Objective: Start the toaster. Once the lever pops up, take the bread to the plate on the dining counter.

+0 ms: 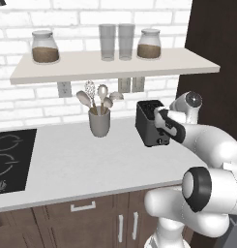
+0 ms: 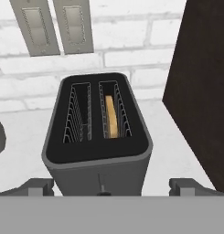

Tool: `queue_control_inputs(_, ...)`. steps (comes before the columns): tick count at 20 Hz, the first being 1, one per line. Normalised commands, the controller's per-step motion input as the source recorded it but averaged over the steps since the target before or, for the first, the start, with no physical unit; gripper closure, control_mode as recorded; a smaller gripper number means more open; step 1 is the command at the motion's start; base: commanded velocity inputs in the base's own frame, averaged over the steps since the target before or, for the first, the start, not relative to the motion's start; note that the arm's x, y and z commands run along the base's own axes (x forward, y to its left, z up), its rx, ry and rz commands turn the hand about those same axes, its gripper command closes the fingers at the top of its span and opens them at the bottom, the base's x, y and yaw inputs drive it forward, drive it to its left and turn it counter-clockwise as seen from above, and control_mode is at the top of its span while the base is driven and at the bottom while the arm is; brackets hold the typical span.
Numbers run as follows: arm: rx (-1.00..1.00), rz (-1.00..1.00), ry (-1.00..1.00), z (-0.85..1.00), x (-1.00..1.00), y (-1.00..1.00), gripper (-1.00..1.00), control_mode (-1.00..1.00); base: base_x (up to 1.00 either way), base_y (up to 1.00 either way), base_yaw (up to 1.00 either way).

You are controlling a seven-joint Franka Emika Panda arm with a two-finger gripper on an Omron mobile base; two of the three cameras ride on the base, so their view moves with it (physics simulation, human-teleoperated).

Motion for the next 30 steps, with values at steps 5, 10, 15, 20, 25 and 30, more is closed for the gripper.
queue_control_inputs(5, 0.00, 0.00, -0.05, 0.00, 0.00, 0.00, -1.00, -1.00, 0.00, 0.00, 0.00)
queue_control_inputs(10, 0.00, 0.00, -0.07, 0.00, 0.00, 0.00, -1.00, -1.00, 0.00, 0.00, 0.00)
queue_control_inputs(15, 0.00, 0.00, -0.08, -0.02, 0.00, 0.00, -1.00, -1.00, 0.00, 0.00, 0.00)
queue_control_inputs(20, 0.00, 0.00, -0.07, -0.05, 0.00, 0.00, -1.00, -1.00, 0.00, 0.00, 0.00)
queue_control_inputs(25, 0.00, 0.00, -0.02, -0.16, -0.06, 0.00, -1.00, -1.00, 0.00, 0.00, 0.00)
queue_control_inputs(30, 0.00, 0.00, -0.04, -0.02, -0.07, 0.00, -1.00, -1.00, 0.00, 0.00, 0.00)
